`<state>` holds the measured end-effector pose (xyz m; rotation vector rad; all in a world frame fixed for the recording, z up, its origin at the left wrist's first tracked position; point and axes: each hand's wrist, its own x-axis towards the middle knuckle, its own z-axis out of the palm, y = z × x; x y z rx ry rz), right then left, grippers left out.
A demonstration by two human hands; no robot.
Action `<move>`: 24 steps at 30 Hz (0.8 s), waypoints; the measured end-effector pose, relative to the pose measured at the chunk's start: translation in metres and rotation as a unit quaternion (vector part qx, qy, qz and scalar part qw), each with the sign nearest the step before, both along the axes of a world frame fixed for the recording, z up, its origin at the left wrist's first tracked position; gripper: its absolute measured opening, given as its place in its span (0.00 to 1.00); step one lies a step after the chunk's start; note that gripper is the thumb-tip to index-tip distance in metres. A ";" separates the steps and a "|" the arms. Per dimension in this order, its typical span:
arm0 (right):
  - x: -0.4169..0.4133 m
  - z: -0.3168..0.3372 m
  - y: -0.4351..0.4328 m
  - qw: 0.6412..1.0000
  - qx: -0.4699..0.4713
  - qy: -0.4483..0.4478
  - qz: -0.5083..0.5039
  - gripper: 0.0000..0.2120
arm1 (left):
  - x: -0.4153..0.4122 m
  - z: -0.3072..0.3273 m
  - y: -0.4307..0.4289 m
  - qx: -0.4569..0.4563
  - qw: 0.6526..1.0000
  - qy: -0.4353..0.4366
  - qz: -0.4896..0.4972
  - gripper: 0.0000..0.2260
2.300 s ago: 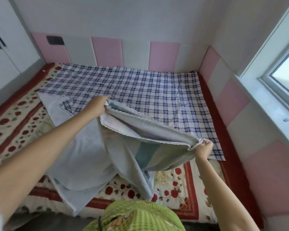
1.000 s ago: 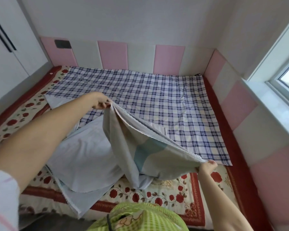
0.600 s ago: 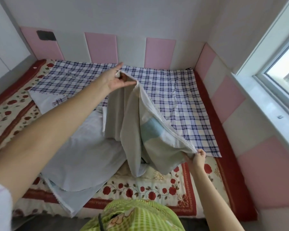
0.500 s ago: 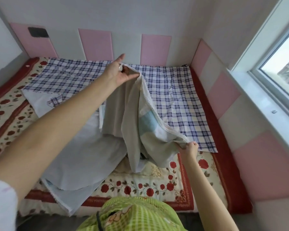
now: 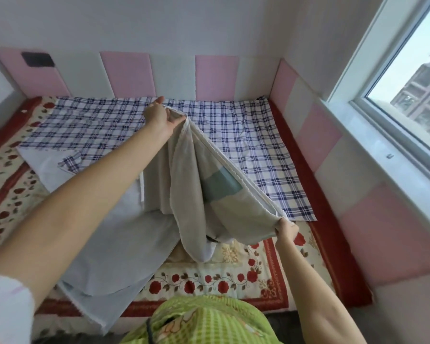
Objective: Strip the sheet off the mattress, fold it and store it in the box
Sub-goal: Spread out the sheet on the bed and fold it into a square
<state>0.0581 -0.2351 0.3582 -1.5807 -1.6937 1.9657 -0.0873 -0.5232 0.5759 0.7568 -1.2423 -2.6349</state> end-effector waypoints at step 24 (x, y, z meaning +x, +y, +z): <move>-0.073 0.129 -0.188 0.642 0.612 0.178 0.427 0.23 | 0.027 0.016 0.044 -0.273 0.947 0.067 -0.157 0.15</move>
